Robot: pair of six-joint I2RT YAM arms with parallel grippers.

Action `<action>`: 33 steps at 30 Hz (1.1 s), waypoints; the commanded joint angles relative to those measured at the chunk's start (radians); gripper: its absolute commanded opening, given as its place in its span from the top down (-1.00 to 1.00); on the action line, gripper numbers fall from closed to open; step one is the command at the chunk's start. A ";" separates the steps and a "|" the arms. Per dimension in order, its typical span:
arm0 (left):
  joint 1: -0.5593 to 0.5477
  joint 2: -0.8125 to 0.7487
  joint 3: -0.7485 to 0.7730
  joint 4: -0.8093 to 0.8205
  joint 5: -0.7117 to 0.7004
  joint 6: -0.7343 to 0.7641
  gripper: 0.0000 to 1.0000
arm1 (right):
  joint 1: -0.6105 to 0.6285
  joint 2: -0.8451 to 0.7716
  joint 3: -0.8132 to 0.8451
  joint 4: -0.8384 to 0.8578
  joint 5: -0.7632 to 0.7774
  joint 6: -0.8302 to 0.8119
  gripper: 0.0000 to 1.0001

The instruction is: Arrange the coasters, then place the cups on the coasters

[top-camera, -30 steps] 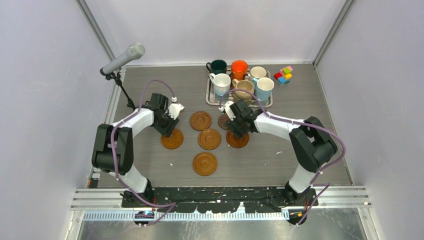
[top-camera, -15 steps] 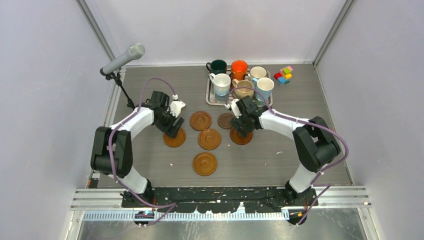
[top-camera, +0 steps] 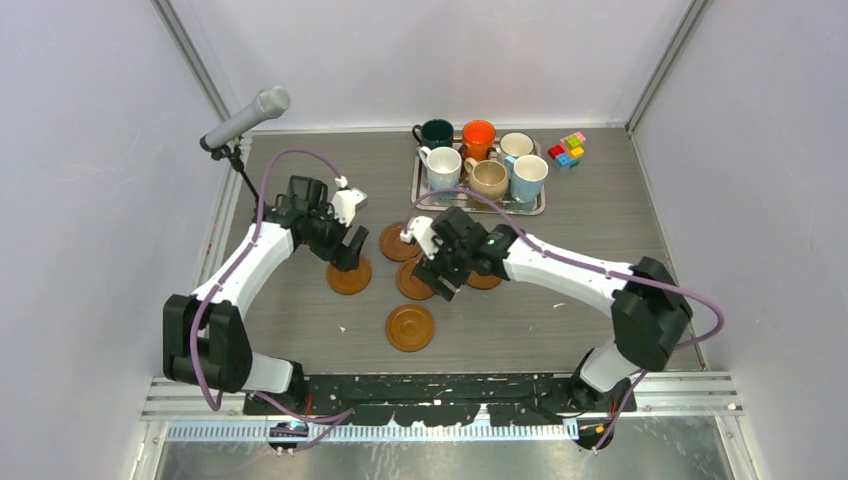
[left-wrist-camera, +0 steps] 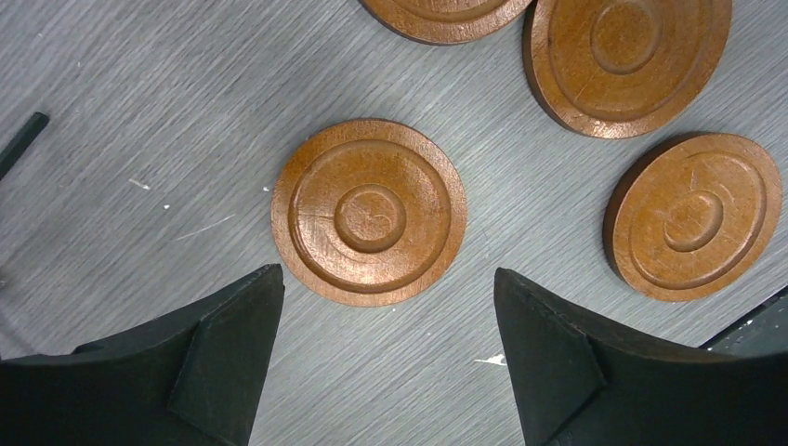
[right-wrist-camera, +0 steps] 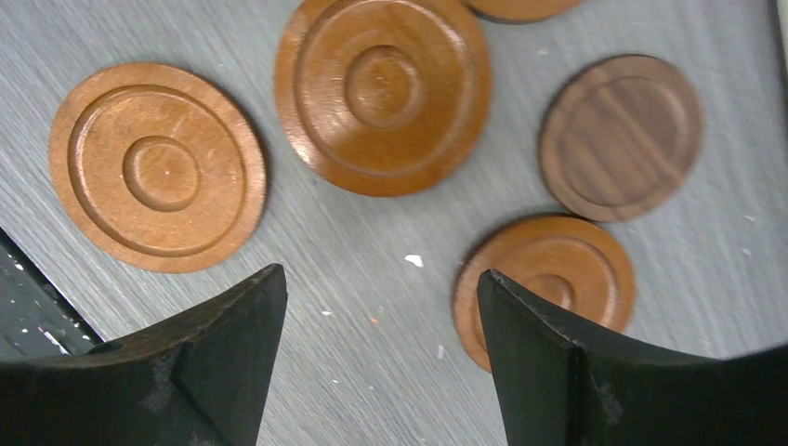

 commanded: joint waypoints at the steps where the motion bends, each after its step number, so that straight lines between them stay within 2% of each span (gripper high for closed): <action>1: -0.002 -0.025 -0.010 -0.001 0.028 -0.045 -0.71 | 0.067 0.088 0.053 -0.024 -0.002 0.032 -0.54; 11: -0.002 -0.022 -0.045 0.037 0.015 -0.059 -0.71 | 0.214 0.241 0.132 -0.051 0.049 0.061 -0.44; 23: -0.002 -0.012 -0.051 0.057 0.016 -0.070 -0.71 | 0.260 0.360 0.206 -0.085 0.102 0.111 -0.28; 28: -0.003 -0.019 -0.063 0.059 0.009 -0.068 -0.71 | 0.264 0.361 0.189 -0.104 0.101 0.096 -0.26; 33: -0.002 -0.028 -0.072 0.058 0.006 -0.065 -0.71 | 0.264 0.329 0.116 -0.133 0.124 0.047 -0.10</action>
